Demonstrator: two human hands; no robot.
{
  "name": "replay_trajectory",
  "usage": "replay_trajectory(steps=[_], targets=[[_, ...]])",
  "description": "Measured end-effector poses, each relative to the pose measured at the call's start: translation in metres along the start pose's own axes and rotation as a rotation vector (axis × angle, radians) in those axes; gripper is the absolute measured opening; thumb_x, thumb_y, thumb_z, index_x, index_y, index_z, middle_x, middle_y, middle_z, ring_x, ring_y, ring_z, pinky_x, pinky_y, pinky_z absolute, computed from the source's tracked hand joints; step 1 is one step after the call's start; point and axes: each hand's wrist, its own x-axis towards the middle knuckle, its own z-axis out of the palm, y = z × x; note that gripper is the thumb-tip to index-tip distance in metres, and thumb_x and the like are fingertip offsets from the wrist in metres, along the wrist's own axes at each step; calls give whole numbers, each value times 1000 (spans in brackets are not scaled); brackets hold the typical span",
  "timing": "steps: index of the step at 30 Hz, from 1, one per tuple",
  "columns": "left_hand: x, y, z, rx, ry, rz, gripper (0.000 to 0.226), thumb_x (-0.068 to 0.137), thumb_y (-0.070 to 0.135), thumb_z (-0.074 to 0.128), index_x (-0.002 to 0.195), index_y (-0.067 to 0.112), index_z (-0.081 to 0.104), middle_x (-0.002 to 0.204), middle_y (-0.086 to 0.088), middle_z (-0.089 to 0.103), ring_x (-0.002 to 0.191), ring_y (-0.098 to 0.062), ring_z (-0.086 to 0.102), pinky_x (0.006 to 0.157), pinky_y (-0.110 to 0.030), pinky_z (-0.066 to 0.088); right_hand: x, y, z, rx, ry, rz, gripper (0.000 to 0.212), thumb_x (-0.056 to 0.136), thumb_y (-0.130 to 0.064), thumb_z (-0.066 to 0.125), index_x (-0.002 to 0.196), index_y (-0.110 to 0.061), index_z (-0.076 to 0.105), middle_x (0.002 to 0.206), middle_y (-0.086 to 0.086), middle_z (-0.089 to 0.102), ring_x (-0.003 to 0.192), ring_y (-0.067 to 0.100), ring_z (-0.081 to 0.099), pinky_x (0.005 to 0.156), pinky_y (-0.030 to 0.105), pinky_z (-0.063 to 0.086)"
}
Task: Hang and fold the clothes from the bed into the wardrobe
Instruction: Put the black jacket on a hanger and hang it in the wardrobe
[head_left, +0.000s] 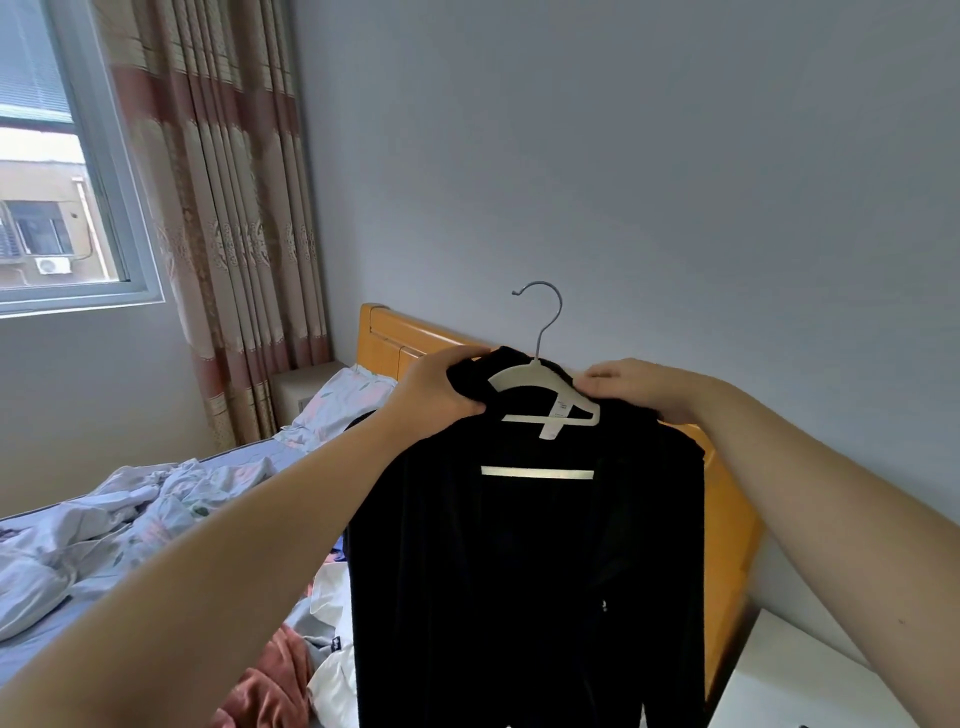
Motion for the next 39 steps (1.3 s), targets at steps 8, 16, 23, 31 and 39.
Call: replay_trajectory(steps=[8,16,23,31,39], targets=[[14,5,-21,-254,-76,-239,31,86,2,52,91,27,70,104,5,65,92,-3,58,79,-17,43,11,12,25,-211,470,-147,9,82,-20,72,85,-23,64,68,-17,51,70,10,50,54,21,33],[15,22,-5,427,-38,-64,21,83,36,66,94,18,68,88,5,63,82,-14,57,73,-29,48,14,7,37,-360,605,-171,21,85,-24,69,105,-17,69,94,-2,63,86,18,53,66,25,34],[0,50,4,-193,198,-151,7,86,12,66,79,15,66,66,3,61,60,-8,56,70,-26,50,7,6,41,-351,585,-126,19,84,-21,68,71,-26,54,68,-14,49,68,13,49,51,23,27],[-3,30,-7,251,-50,129,53,87,33,66,136,23,47,119,9,50,110,-8,46,94,-24,36,-3,7,36,-342,550,-205,40,80,-18,72,59,-37,43,64,-16,48,63,7,46,52,24,26],[-21,19,5,275,-128,-24,22,99,30,49,101,15,65,79,14,56,69,4,47,59,-1,33,1,3,35,-70,441,-334,20,84,-10,68,87,-29,64,87,-9,62,88,11,58,79,22,41]])
